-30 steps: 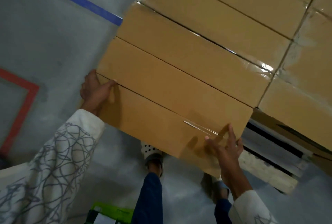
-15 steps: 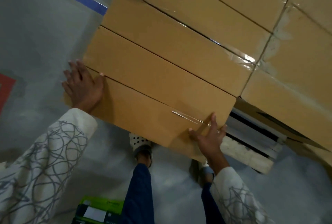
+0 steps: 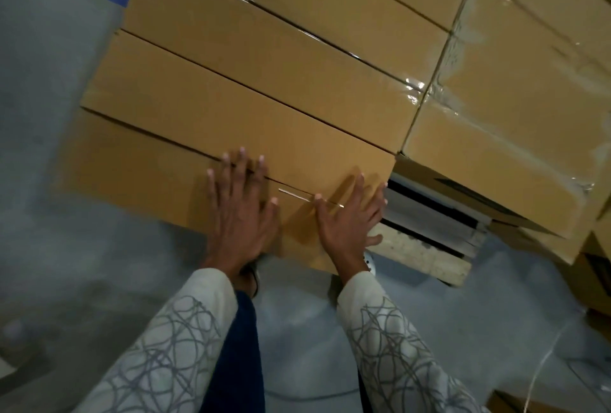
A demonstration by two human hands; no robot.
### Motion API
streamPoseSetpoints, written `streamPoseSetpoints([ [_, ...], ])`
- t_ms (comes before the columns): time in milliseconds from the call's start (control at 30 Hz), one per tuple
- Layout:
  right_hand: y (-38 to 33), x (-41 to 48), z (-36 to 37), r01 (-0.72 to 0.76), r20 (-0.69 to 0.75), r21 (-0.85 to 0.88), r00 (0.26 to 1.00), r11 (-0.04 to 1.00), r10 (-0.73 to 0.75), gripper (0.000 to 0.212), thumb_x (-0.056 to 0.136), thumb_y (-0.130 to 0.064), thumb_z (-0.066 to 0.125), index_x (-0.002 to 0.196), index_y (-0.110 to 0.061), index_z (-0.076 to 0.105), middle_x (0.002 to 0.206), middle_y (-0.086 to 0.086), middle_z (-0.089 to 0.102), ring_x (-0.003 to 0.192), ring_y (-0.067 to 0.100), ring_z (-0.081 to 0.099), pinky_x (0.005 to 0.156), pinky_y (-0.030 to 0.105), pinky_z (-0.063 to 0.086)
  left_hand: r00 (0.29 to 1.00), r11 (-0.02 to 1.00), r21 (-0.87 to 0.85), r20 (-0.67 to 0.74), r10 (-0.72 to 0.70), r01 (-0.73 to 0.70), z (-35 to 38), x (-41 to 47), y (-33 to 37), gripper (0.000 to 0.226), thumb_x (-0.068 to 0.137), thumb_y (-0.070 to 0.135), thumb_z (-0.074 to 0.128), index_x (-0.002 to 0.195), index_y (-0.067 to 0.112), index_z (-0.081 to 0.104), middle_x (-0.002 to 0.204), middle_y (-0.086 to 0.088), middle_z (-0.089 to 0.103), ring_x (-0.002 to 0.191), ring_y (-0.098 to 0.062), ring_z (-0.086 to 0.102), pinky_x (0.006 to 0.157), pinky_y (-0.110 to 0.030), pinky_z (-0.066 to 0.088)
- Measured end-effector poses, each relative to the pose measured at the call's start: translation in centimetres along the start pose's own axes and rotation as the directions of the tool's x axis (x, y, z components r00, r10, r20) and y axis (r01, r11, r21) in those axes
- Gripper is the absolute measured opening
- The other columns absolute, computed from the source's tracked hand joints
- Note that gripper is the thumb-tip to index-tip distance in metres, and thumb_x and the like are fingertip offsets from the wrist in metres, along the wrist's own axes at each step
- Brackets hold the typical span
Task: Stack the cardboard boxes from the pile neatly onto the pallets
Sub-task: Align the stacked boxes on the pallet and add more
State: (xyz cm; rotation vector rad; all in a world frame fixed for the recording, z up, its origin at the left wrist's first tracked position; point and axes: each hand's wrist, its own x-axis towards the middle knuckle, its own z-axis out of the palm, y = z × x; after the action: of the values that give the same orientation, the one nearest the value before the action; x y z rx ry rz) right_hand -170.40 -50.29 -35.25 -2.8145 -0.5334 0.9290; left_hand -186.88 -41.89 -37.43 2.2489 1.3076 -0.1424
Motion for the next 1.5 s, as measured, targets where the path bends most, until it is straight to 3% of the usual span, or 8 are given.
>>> streamPoseSetpoints([
  [267,1.9,1.2,-1.3,-0.006,0.057,-0.010,0.998,1.000,0.006,0.091,0.090,-0.071,0.059,0.160,-0.045,0.006,0.170,-0.009,-0.019,0.157,0.030,-0.012,0.112,0.081,0.009,0.994,0.989,-0.098,0.005,-0.113,0.113,0.6,1.4,2.7,0.073,0.103,0.056,0.031,0.165,0.020,0.017,0.173,-0.011,0.005,0.159,-0.032,-0.002,0.127,-0.057,0.002],
  [433,2.2,2.1,-1.6,0.106,0.120,-0.075,0.988,0.992,-0.097,0.094,0.094,-0.074,0.048,0.162,-0.043,-0.007,0.168,-0.007,-0.030,0.155,0.023,-0.025,0.114,0.078,-0.001,0.988,0.989,-0.038,0.063,-0.140,0.142,-0.8,4.5,-1.9,0.079,0.100,0.062,0.028,0.166,0.026,0.002,0.172,-0.006,-0.014,0.157,-0.034,-0.016,0.124,-0.063,-0.004],
  [567,1.6,3.8,-2.2,0.070,0.127,-0.054,0.990,0.996,-0.062,0.125,0.081,-0.078,0.064,0.163,-0.026,-0.015,0.168,-0.001,-0.029,0.156,0.024,-0.022,0.123,0.067,0.005,0.980,0.984,0.079,0.106,-0.169,0.161,-1.9,5.8,-5.1,0.083,0.096,0.074,0.021,0.163,0.036,-0.009,0.170,-0.001,-0.024,0.155,-0.040,-0.022,0.116,-0.069,-0.014],
  [767,0.2,6.8,-3.7,0.003,0.141,-0.075,0.990,0.997,0.008,0.162,0.056,-0.067,0.091,0.161,-0.014,-0.020,0.169,0.002,-0.028,0.159,0.029,-0.001,0.127,0.054,0.015,0.974,0.979,-0.021,0.109,-0.200,0.204,-3.8,6.9,-7.8,0.091,0.088,0.083,0.023,0.162,0.041,-0.009,0.170,-0.004,-0.025,0.155,-0.033,-0.024,0.122,-0.064,-0.004],
  [967,-0.2,6.9,-3.0,-0.055,0.009,0.113,0.998,0.992,0.054,0.149,0.056,-0.052,0.097,0.164,-0.015,0.002,0.171,0.003,-0.002,0.156,0.030,0.014,0.123,0.058,0.026,0.929,0.925,-0.101,-0.003,-0.369,0.367,-6.3,9.7,-9.2,0.110,0.082,0.084,0.054,0.163,0.028,0.006,0.172,-0.011,-0.007,0.158,-0.037,-0.006,0.117,-0.072,0.002],
  [1167,-1.2,6.5,-2.9,-0.125,-0.091,0.184,0.985,0.975,0.143,0.136,0.054,-0.043,0.100,0.160,-0.026,0.017,0.166,-0.006,0.017,0.150,0.028,0.029,0.116,0.068,0.027,0.768,0.761,-0.172,-0.030,-0.639,0.626,-9.5,12.5,-13.7,0.159,0.030,0.093,0.078,0.158,0.033,0.004,0.171,-0.015,0.006,0.156,-0.042,0.005,0.118,-0.073,0.009],
  [1333,-1.9,6.2,-2.6,-0.150,-0.122,0.134,0.978,0.979,0.167,0.136,0.053,-0.045,0.099,0.160,-0.027,0.017,0.167,-0.007,0.018,0.149,0.024,0.029,0.113,0.062,0.028,0.795,0.779,-0.205,-0.009,-0.607,0.593,-9.5,12.6,-15.1,0.165,0.018,0.100,0.069,0.155,0.037,0.003,0.166,-0.014,0.018,0.153,-0.041,0.019,0.114,-0.073,0.024],
  [1500,-1.8,6.1,-2.3,-0.127,-0.138,0.104,0.980,0.986,0.141,0.137,0.053,-0.048,0.098,0.160,-0.025,0.016,0.168,-0.004,0.016,0.150,0.024,0.027,0.111,0.059,0.027,0.807,0.795,-0.206,-0.043,-0.589,0.570,-9.6,12.4,-14.3,0.156,0.033,0.083,0.085,0.158,0.033,0.005,0.166,-0.017,0.016,0.153,-0.041,0.016,0.119,-0.069,0.013],
])
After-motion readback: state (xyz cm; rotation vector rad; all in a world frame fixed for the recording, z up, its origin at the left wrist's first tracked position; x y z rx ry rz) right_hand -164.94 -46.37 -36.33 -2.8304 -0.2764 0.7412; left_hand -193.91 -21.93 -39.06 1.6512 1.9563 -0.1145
